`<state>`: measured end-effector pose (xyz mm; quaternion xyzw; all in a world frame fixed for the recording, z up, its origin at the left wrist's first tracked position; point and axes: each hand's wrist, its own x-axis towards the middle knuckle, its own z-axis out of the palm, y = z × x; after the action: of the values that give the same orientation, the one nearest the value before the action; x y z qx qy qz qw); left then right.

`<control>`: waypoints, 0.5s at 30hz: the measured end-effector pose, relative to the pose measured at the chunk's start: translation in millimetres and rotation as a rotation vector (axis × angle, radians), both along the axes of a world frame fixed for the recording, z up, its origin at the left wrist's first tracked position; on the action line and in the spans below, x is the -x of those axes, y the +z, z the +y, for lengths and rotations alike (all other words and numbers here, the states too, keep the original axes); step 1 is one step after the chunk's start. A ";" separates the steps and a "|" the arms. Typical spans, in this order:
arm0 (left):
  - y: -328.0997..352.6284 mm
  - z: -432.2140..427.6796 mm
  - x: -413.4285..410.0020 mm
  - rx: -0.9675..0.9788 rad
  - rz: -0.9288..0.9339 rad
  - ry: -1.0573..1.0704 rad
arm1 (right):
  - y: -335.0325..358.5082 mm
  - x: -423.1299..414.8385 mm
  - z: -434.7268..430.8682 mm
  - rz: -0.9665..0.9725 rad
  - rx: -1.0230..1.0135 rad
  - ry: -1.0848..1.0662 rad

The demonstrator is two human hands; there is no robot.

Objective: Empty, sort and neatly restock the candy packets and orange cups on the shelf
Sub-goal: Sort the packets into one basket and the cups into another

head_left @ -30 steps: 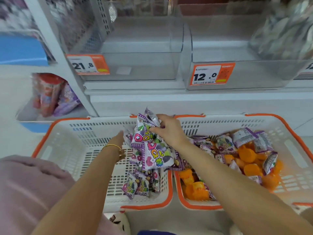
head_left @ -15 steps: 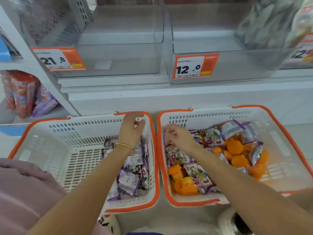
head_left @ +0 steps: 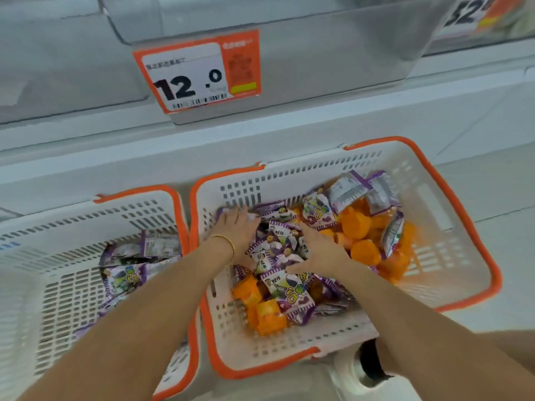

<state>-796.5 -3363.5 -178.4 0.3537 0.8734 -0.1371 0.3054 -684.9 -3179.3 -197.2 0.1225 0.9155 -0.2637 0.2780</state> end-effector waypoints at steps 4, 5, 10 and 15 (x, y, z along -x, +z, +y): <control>-18.7 5.5 3.1 0.038 -0.087 0.043 | -17.6 0.8 -11.1 -0.039 -0.037 0.014; -21.0 6.8 3.9 0.037 -0.101 0.047 | -19.1 1.5 -13.3 -0.044 -0.046 0.013; -23.3 15.3 9.6 0.033 -0.210 0.113 | -26.1 2.9 -11.3 -0.017 0.040 -0.068; -18.5 19.6 11.2 0.019 -0.362 0.183 | -21.5 2.5 -10.6 -0.101 0.142 -0.050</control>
<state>-807.7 -3343.9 -196.9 0.2886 0.8315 -0.0513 0.4718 -687.4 -3189.9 -218.7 0.1383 0.8761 -0.3283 0.3249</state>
